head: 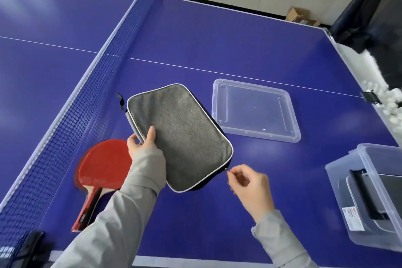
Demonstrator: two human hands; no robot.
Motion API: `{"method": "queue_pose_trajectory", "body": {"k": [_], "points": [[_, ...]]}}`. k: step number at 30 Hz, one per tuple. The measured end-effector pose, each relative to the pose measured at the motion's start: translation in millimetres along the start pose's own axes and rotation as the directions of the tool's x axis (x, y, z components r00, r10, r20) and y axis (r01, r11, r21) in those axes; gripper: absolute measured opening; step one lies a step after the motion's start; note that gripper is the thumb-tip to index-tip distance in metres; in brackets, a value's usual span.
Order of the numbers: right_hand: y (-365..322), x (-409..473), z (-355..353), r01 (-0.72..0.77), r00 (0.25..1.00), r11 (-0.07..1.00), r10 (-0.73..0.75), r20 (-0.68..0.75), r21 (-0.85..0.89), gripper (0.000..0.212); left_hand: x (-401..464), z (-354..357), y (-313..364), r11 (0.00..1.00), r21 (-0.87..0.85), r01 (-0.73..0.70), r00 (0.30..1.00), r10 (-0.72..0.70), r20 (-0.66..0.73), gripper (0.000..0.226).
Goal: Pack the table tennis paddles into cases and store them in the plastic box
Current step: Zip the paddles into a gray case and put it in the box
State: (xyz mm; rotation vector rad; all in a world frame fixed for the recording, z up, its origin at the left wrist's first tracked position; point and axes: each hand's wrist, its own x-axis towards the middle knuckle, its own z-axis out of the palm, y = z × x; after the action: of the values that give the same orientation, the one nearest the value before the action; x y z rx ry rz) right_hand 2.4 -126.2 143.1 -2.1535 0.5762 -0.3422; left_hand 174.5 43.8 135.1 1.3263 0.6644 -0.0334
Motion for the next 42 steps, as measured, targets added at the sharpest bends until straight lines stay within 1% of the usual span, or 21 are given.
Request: {"method": "queue_pose_trajectory", "body": {"k": [5, 8, 12, 15, 18, 22, 23, 25, 27, 28, 29, 30, 32, 33, 35, 37, 38, 39, 40, 41, 42], "points": [[-3.7, -21.8, 17.3, 0.116, 0.993, 0.993, -0.116, -0.032, -0.002, 0.012, -15.2, 13.7, -10.7, 0.999, -0.052, -0.015, 0.997, 0.011, -0.075, 0.047], [-4.2, -31.9, 29.1, 0.140, 0.990, 0.989, -0.138, -0.033, 0.041, 0.008, -22.5, 21.4, -12.6, 0.995, -0.092, -0.041, 0.992, 0.030, -0.123, 0.047], [-7.7, -39.7, 41.8, 0.187, 0.981, 0.980, -0.182, -0.071, 0.067, 0.009, -30.7, 29.9, -14.6, 0.993, -0.109, -0.044, 0.985, 0.025, -0.169, 0.033], [-11.8, -39.5, 49.6, 0.203, 0.976, 0.974, -0.194, -0.098, 0.100, 0.010, -35.7, 34.9, -17.9, 0.992, -0.128, -0.014, 0.981, -0.012, -0.193, 0.036], [-12.4, -39.8, 53.4, 0.172, 0.982, 0.977, -0.159, -0.105, 0.124, 0.012, -37.0, 37.0, -18.1, 0.991, -0.136, 0.019, 0.978, -0.046, -0.201, 0.037], [-6.4, -38.6, 41.2, -0.030, 0.999, 0.963, 0.020, 0.043, 0.267, 0.007, -33.2, 31.4, -21.5, 0.992, -0.115, 0.044, 0.980, -0.065, -0.188, 0.050], [-2.9, -36.4, 34.5, -0.078, 0.996, 0.956, 0.065, 0.055, 0.283, 0.007, -32.2, 27.7, -22.9, 0.994, -0.095, 0.053, 0.982, -0.070, -0.177, 0.051], [7.6, -27.5, 16.9, -0.165, 0.983, 0.920, 0.183, -0.016, 0.355, 0.009, -28.5, 19.5, -27.6, 0.996, -0.058, 0.067, 0.992, -0.073, -0.107, 0.049], [20.6, -12.2, -5.5, -0.220, 0.937, 0.851, 0.320, -0.139, 0.477, 0.015, -24.2, 9.0, -33.7, 0.997, -0.016, 0.077, 0.997, -0.077, 0.022, 0.037], [26.0, -3.3, -17.4, -0.239, 0.914, 0.816, 0.372, -0.163, 0.526, 0.015, -23.0, 4.6, -37.7, 0.996, 0.004, 0.086, 0.991, -0.086, 0.103, 0.026], [30.0, 5.5, -28.6, -0.269, 0.902, 0.779, 0.410, -0.136, 0.566, 0.014, -23.6, 1.4, -41.5, 0.995, 0.024, 0.100, 0.977, -0.102, 0.188, 0.018], [31.9, 13.3, -37.2, -0.315, 0.899, 0.729, 0.435, -0.056, 0.607, 0.015, -25.4, -0.6, -45.7, 0.992, 0.048, 0.115, 0.955, -0.124, 0.270, 0.014], [32.3, 23.8, -47.5, -0.429, 0.888, 0.629, 0.425, 0.175, 0.649, 0.028, -31.8, -1.9, -53.6, 0.983, 0.111, 0.148, 0.903, -0.180, 0.390, 0.019], [30.9, 26.3, -50.3, -0.480, 0.874, 0.609, 0.397, 0.281, 0.632, 0.035, -36.3, -1.0, -56.1, 0.977, 0.133, 0.165, 0.879, -0.207, 0.430, 0.027], [27.7, 25.8, -52.5, -0.563, 0.825, 0.582, 0.351, 0.444, 0.587, 0.047, -44.8, 2.3, -60.8, 0.968, 0.159, 0.192, 0.850, -0.245, 0.467, 0.042], [24.9, 22.1, -53.4, -0.620, 0.783, 0.496, 0.341, 0.520, 0.608, 0.052, -52.7, 8.4, -64.8, 0.963, 0.189, 0.190, 0.852, -0.257, 0.456, 0.051], [23.9, 20.1, -53.1, -0.611, 0.791, 0.472, 0.337, 0.511, 0.635, 0.052, -56.4, 12.3, -66.2, 0.964, 0.212, 0.163, 0.868, -0.242, 0.433, 0.054], [23.7, 18.4, -51.7, -0.575, 0.818, 0.488, 0.329, 0.472, 0.656, 0.047, -60.2, 16.2, -68.9, 0.958, 0.269, 0.102, 0.894, -0.207, 0.397, 0.056], [22.1, 16.5, -49.5, -0.521, 0.853, 0.528, 0.315, 0.416, 0.670, 0.038, -64.3, 19.4, -72.3, 0.923, 0.385, 0.002, 0.923, -0.150, 0.355, 0.061], [22.0, 14.2, -45.9, -0.466, 0.885, 0.574, 0.299, 0.358, 0.673, 0.027, -71.1, 22.5, -74.4, 0.846, 0.523, -0.102, 0.938, -0.094, 0.335, 0.068], [21.0, 11.2, -41.1, -0.431, 0.902, 0.618, 0.295, 0.314, 0.657, 0.019, -81.9, 26.4, -73.8, 0.766, 0.613, -0.193, 0.933, -0.049, 0.356, 0.071]]}}
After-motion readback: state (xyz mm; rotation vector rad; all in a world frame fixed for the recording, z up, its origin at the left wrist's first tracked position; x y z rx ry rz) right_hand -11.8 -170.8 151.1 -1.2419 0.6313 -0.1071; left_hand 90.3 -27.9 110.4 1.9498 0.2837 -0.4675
